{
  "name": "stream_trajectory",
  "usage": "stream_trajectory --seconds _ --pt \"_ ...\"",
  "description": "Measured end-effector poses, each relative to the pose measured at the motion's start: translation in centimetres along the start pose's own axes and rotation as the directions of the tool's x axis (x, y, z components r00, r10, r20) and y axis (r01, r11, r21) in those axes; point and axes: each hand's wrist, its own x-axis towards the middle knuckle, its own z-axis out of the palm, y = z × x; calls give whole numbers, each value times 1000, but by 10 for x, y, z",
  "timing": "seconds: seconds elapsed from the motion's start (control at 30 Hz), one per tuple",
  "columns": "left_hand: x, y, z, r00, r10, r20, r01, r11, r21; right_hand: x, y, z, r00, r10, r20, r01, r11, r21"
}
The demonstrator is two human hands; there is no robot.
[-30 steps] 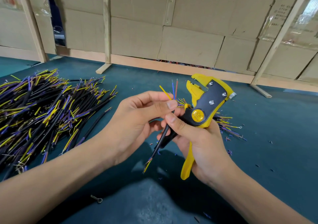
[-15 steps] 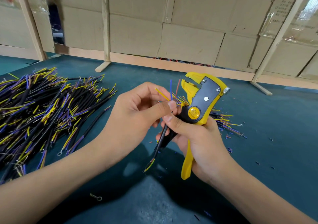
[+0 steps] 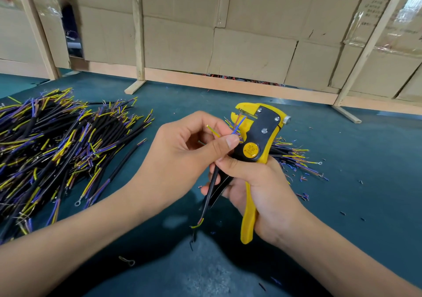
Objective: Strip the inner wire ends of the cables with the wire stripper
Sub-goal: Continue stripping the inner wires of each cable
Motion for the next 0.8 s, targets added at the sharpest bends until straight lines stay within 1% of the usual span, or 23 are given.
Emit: stream_trajectory --seconds 0.17,0.3,0.37,0.47,0.57,0.6,0.63,0.67,0.73,0.77,0.8 --pt "3 0 -2 998 -54 32 56 997 -48 1 0 -1 1000 9 -7 -9 1000 -4" --pt "5 -2 -2 984 -176 4 172 958 -228 0 2 -1 999 -30 -21 29 999 -15" --pt "4 -4 -1 987 -163 2 158 956 -247 0 2 -1 998 -46 -48 44 999 -25" --pt "1 -2 0 997 -71 21 73 975 -210 0 2 -2 995 -76 -71 72 996 -45" --pt "-4 2 -1 998 33 55 -27 993 -111 -1 2 -2 993 -102 -54 99 994 -53" --pt "-6 3 1 998 50 42 -47 996 -77 -1 2 -2 994 -101 -52 99 994 -41" --pt "-7 4 2 998 60 1 -60 997 -43 -1 2 -2 994 -99 -52 97 995 -26" --pt "-8 5 5 995 74 -71 -73 997 14 -1 3 -3 994 -100 -52 99 995 -19" --pt "-10 4 8 964 150 -221 -97 967 234 -1 3 -3 992 -115 -60 113 993 -35" --pt "-10 4 8 947 207 -245 -110 926 360 -1 3 -3 990 -124 -64 121 991 -47" --pt "-10 6 8 940 246 -236 -117 884 453 -1 3 -3 989 -133 -66 129 990 -58"
